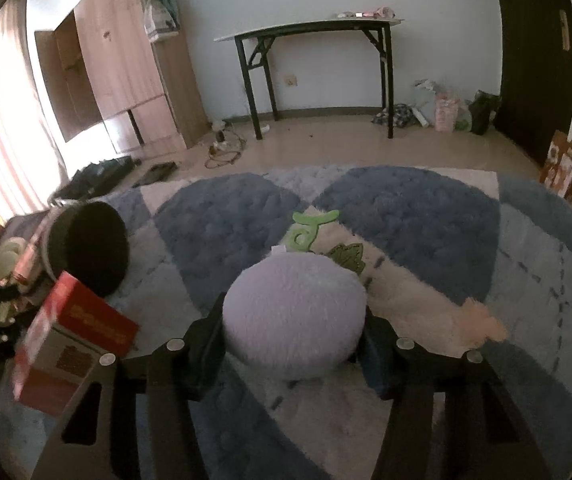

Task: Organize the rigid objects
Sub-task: 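Grasp the red diamond-print box with left gripper while right grasps white round cushion, then carry the box and cushion over the cream basin and release both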

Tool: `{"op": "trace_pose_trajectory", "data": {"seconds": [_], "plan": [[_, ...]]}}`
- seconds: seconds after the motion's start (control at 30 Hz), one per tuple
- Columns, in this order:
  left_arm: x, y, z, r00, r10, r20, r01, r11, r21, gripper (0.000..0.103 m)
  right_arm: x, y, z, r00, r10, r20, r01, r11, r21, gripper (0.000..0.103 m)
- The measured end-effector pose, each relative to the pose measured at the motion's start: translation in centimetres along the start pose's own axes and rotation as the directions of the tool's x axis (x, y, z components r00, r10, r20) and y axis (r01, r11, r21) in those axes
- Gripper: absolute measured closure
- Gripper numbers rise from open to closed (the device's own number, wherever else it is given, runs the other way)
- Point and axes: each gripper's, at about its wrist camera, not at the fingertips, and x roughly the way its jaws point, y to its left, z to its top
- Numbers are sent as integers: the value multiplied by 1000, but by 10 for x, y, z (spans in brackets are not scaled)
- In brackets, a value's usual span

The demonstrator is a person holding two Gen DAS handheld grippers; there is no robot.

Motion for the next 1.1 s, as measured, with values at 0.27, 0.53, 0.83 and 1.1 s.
{"op": "trace_pose_trajectory", "data": {"seconds": [0.27,0.53,0.83,1.1], "plan": [[-35,19,-9,999,-38,33,39,999,-34,42,-25,-6,-7,998,42,42,-43,999,9,48],[-88,100,-13,992,40,116,-18,984,-178,43,-42,-14,-7,991,105,83,-109,993,43,48],[-116,212,-52,976,210,62,-170,905,-389,43,-110,168,31,859,511,34,-480,827,-293,48],[-82,231,-65,992,128,20,-106,889,-446,43,13,332,27,772,506,-386,-626,712,-318,48]]}}
